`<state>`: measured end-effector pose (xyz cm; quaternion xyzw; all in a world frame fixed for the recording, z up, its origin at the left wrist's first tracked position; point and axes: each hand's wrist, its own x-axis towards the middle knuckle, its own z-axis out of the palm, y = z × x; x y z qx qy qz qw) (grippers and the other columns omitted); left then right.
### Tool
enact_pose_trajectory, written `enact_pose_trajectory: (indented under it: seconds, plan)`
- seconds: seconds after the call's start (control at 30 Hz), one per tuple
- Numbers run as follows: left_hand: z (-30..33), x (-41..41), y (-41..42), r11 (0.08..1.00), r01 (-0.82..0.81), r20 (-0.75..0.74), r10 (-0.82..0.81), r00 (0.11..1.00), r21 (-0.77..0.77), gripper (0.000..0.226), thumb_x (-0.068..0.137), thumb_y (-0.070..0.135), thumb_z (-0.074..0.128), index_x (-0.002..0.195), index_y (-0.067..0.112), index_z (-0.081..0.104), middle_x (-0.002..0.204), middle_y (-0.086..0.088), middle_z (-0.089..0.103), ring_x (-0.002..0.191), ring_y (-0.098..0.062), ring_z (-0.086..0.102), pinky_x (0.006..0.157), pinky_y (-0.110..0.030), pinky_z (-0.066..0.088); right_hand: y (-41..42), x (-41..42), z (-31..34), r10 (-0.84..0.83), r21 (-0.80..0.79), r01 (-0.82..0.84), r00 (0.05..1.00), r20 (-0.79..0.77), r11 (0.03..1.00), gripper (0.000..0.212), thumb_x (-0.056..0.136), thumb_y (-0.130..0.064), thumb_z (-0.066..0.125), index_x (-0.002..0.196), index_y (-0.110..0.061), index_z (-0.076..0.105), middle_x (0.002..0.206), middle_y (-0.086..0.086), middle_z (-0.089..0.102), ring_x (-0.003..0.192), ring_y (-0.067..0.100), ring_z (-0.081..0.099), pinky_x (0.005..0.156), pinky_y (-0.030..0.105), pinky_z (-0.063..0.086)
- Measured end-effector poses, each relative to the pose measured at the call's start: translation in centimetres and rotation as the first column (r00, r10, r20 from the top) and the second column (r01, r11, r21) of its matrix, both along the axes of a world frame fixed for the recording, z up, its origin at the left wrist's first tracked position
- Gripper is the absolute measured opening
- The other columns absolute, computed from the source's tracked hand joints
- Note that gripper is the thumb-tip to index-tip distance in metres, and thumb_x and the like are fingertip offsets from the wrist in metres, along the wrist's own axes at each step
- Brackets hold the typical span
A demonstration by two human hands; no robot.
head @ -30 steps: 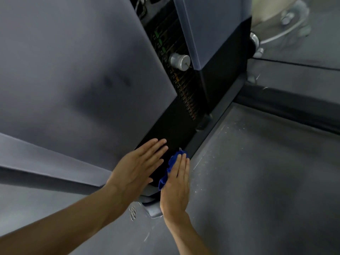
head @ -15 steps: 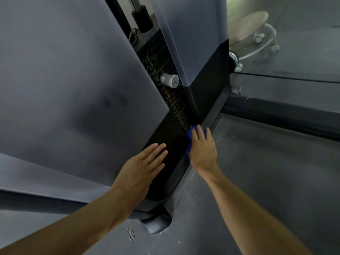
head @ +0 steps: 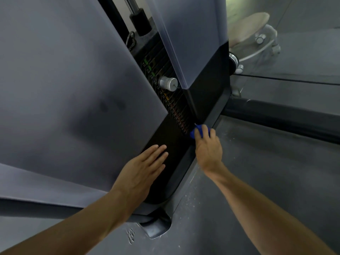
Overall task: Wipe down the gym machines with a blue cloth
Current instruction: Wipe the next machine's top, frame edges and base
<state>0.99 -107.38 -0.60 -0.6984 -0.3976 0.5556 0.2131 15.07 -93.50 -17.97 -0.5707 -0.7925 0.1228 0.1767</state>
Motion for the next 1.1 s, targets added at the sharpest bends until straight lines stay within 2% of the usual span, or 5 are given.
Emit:
enact_pose_trajectory:
  seconds: [0.3,0.4,0.5,0.77,1.1]
  plan:
    - [-1.1,1.6,3.6,0.999,0.018,-0.016,-0.017,1.000,0.036,0.070,0.111,0.047,0.013,0.158,0.009,-0.023,0.162,-0.019,-0.037,0.148,-0.042,-0.038,0.120,-0.056,-0.026,-8.8,-2.8,-0.3,-0.135,-0.334,0.040,0.954,-0.267,0.942,0.091,0.081,-0.010,0.083,0.159,-0.011,0.034,0.163,0.012,0.031,0.131,0.032,0.045,0.090,0.034,0.058]
    - [-1.6,2.2,5.1,0.998,0.020,-0.012,-0.019,1.000,0.064,0.072,0.111,0.046,0.013,0.158,0.006,-0.023,0.163,-0.019,-0.035,0.149,-0.041,-0.037,0.120,-0.055,-0.026,-9.6,-2.7,-0.8,-0.100,-0.354,-0.012,0.950,-0.297,0.935,0.100,0.094,-0.002,0.067,0.164,-0.021,-0.003,0.172,-0.002,-0.013,0.157,0.031,0.007,0.109,0.029,0.046]
    - [-1.4,2.9,7.1,0.996,0.034,0.000,-0.034,0.999,0.088,0.072,0.111,0.043,0.013,0.158,0.003,-0.024,0.164,-0.021,-0.035,0.150,-0.040,-0.035,0.121,-0.053,-0.025,-6.9,-2.3,-1.1,-0.183,-0.377,0.052,0.930,-0.320,0.925,0.101,0.097,0.007,0.055,0.160,-0.024,-0.017,0.164,-0.010,-0.030,0.157,0.027,-0.014,0.108,0.024,0.044]
    - [1.2,5.9,17.7,0.942,0.225,-0.084,-0.211,0.974,0.249,0.071,0.109,0.038,0.009,0.158,-0.002,-0.021,0.164,-0.026,-0.031,0.154,-0.040,-0.028,0.125,-0.053,-0.018,0.4,-1.7,-0.8,-0.229,-0.330,0.135,0.937,-0.264,0.934,0.089,0.101,-0.002,0.052,0.163,-0.016,-0.010,0.170,-0.001,-0.021,0.157,0.031,-0.013,0.119,0.031,0.033]
    - [3.2,9.4,25.5,0.970,0.176,-0.260,-0.129,0.957,0.168,0.091,0.102,0.065,0.044,0.164,0.031,-0.015,0.166,-0.024,-0.028,0.154,-0.043,-0.027,0.125,-0.059,-0.016,15.2,3.2,0.6,-0.251,-0.290,0.207,0.960,-0.124,0.935,0.079,0.102,-0.011,0.051,0.164,-0.013,0.002,0.172,0.005,-0.006,0.154,0.040,0.013,0.123,0.042,0.030]
